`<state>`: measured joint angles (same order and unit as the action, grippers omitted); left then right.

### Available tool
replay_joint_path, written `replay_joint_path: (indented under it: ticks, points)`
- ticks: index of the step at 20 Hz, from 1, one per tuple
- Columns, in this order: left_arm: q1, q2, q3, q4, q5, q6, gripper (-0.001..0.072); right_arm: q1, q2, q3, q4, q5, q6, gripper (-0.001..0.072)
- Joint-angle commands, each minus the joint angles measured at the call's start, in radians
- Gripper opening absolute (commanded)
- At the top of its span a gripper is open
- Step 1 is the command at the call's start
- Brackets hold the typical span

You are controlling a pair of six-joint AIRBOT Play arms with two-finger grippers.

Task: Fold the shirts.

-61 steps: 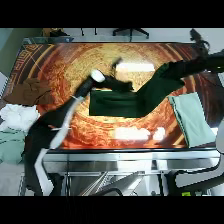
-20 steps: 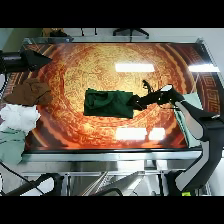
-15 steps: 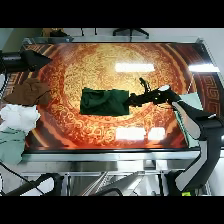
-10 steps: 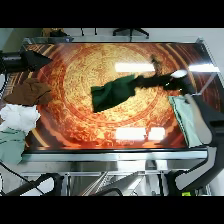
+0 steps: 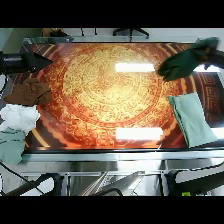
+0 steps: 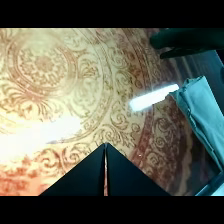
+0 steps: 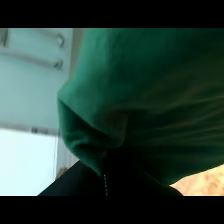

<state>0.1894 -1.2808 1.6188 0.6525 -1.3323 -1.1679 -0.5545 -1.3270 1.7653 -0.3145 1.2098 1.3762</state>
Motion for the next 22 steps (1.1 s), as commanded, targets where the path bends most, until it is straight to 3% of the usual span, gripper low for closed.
replay_joint_path:
  ticks: [1, 6, 10, 15, 18, 22]
  points:
    - [0.000, 0.000, 0.000, 0.001, -0.004, 0.000, 0.0009, -0.153, 0.007, 0.010, -0.135, 0.112, 0.148, 0.0018]
    - [0.000, 0.000, 0.000, 0.002, -0.009, 0.000, 0.0009, -0.267, 0.010, 0.010, -0.273, 0.347, 0.290, 0.0017]
    - [0.000, 0.000, 0.000, 0.002, -0.008, 0.012, 0.0009, -0.330, 0.068, 0.010, -0.344, 0.409, 0.431, 0.0017]
    - [0.000, -0.001, 0.000, 0.002, -0.020, 0.046, 0.0009, -0.341, 0.120, -0.014, -0.685, 0.621, 0.500, 0.0017]
    - [0.000, -0.001, 0.000, 0.002, -0.022, 0.053, 0.0009, -0.342, 0.173, -0.142, -0.878, 0.598, 0.517, 0.0017]
    - [0.000, -0.001, 0.000, 0.003, -0.023, 0.053, 0.0010, -0.342, 0.233, -0.419, -1.031, 0.447, 0.547, 0.0018]
